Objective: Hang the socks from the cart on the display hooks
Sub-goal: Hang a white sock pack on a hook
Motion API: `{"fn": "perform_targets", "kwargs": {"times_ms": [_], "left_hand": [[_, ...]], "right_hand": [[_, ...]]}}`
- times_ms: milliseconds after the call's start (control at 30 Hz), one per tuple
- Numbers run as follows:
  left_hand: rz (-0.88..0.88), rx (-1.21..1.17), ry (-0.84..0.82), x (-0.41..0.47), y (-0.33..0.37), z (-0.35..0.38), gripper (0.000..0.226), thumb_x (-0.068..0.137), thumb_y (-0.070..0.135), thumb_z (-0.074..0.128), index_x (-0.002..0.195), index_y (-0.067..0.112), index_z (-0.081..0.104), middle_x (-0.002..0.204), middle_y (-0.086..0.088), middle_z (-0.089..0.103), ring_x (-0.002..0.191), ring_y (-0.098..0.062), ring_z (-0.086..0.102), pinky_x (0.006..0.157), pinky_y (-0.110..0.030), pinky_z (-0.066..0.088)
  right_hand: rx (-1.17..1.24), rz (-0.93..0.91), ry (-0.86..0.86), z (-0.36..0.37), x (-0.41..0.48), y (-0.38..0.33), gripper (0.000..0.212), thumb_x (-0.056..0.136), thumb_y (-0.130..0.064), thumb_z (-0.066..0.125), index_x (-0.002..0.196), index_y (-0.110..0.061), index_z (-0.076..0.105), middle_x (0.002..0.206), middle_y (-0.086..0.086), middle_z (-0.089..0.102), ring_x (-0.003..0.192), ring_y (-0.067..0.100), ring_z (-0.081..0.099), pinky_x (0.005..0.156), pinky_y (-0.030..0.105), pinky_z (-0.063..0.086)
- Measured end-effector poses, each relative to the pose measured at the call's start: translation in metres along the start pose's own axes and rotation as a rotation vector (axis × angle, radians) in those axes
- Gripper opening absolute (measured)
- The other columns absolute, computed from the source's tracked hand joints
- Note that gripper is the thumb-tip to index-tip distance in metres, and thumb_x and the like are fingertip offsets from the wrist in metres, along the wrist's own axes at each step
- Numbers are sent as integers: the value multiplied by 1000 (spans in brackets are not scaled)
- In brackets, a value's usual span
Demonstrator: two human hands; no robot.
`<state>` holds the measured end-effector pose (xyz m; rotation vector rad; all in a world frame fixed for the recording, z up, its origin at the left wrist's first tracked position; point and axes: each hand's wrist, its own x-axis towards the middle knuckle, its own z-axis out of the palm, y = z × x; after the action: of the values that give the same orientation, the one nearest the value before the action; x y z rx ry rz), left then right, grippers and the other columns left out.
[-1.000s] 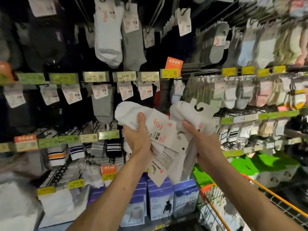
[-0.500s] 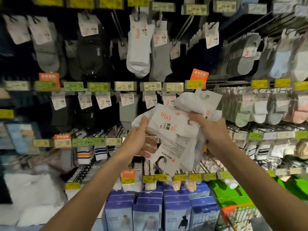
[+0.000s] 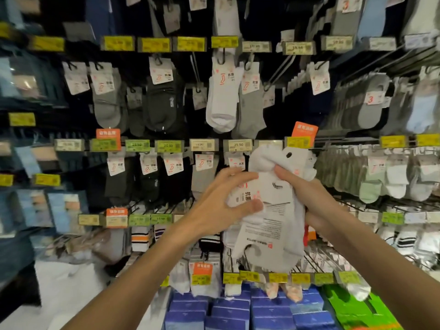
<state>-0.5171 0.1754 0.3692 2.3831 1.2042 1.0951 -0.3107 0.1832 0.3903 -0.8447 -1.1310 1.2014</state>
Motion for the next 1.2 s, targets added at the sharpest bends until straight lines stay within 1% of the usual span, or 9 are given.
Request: {"fn": "perform_targets", "kwargs": {"times_ms": [133,267,433,500,600,667,767,933,1200], "left_hand": [[-61,-37,-122,-17,-1,16,102,56,71,70,147,50,28,139,23,34,121,2,41,96,-15,38],[-99,-122,-82,-29,-8,27,89,65,59,79,143,53,36,136,22,45,122,0,46,101,-28,43],[-235,-548,-32,-44,-8,40,56,78,57,75,127,44,50,120,17,63,106,8,61,88,-17,51],[-297,-657,-23,-46,-3,47,43,81,53,59,120,41,47,111,21,62,95,14,61,82,-11,49],[-430,-791,-67,-43,-4,56,46,74,54,52,119,48,40,109,32,56,112,2,53,103,-31,41],[-491,-905,-74,-38,-10,61,50,75,43,64,123,43,50,113,17,70,119,-12,60,108,-40,42],[-560,-1051,-120,-24,-18,68,63,79,33,73,138,28,51,123,-2,71,116,-24,66,104,-49,48],[-596,-1107,-99,10,-25,77,52,88,37,59,135,16,58,124,-11,69,116,-27,66,103,-48,49],[-623,-1031,154,65,-30,82,41,96,38,57,131,18,62,118,-6,73,110,-24,69,97,-46,53]], "right_hand": [[9,103,-20,-2,-3,16,34,87,-28,71,116,-9,70,102,14,76,92,31,75,75,41,57],[50,207,-10,-10,-5,27,51,75,-36,75,116,-6,70,107,20,74,96,37,72,85,48,56],[52,273,12,-30,-8,32,38,87,-38,68,113,-10,70,105,17,75,87,32,75,73,43,57],[-2,262,29,-32,-10,37,34,87,-33,69,111,-8,70,103,16,76,83,29,76,65,38,58],[-61,246,64,-39,-14,45,33,90,-29,69,111,-4,71,99,15,77,80,27,76,57,33,59],[-74,246,96,-49,-15,46,37,89,-31,70,113,-2,71,100,16,77,83,28,76,61,34,59],[-99,234,126,-64,-11,42,35,88,-30,71,110,-2,71,99,16,77,83,28,76,59,33,59],[-174,132,140,-82,11,27,32,88,-29,71,109,-5,71,99,15,77,89,31,75,67,36,59],[-216,-50,98,-81,61,11,20,89,-22,73,105,-9,72,87,4,79,79,20,76,55,25,57]]}}
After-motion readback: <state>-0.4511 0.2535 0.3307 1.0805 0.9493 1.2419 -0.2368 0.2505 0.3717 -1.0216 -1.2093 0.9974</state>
